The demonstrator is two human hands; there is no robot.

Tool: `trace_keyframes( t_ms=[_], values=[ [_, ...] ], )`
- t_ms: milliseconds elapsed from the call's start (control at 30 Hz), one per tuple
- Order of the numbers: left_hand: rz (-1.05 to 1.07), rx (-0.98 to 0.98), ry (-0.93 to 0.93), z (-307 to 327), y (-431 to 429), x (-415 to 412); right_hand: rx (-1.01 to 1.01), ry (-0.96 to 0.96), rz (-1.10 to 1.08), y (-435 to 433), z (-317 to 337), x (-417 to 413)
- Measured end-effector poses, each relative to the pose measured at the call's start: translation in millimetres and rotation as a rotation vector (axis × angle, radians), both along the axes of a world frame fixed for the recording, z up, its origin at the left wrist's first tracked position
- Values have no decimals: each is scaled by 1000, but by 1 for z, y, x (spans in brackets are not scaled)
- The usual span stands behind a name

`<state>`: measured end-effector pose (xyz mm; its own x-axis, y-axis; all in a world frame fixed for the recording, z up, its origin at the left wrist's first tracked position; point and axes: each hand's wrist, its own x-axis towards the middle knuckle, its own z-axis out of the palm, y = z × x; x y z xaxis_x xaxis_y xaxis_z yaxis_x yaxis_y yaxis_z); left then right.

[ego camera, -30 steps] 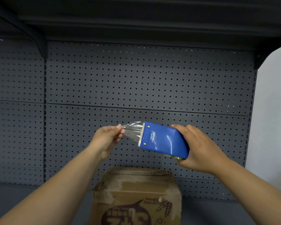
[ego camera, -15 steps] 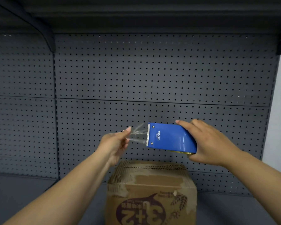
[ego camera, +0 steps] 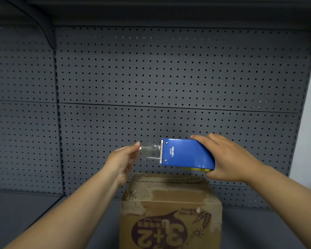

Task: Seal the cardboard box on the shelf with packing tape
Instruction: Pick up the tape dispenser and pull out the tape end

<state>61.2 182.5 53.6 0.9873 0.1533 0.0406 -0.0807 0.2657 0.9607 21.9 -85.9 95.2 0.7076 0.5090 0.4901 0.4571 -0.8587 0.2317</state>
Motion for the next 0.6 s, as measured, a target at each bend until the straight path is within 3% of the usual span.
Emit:
trace_keyframes(
  t_ms=[167,400,600],
  values=[
    [28,110,-85,-8,7,9,-45,34,9,7,2,1],
    [-120,157,-34,-8,8,10,-88,82,-6,16,1,4],
    [-107,308,-62,-12,5,16,-74,95,8,23,0,7]
  ],
)
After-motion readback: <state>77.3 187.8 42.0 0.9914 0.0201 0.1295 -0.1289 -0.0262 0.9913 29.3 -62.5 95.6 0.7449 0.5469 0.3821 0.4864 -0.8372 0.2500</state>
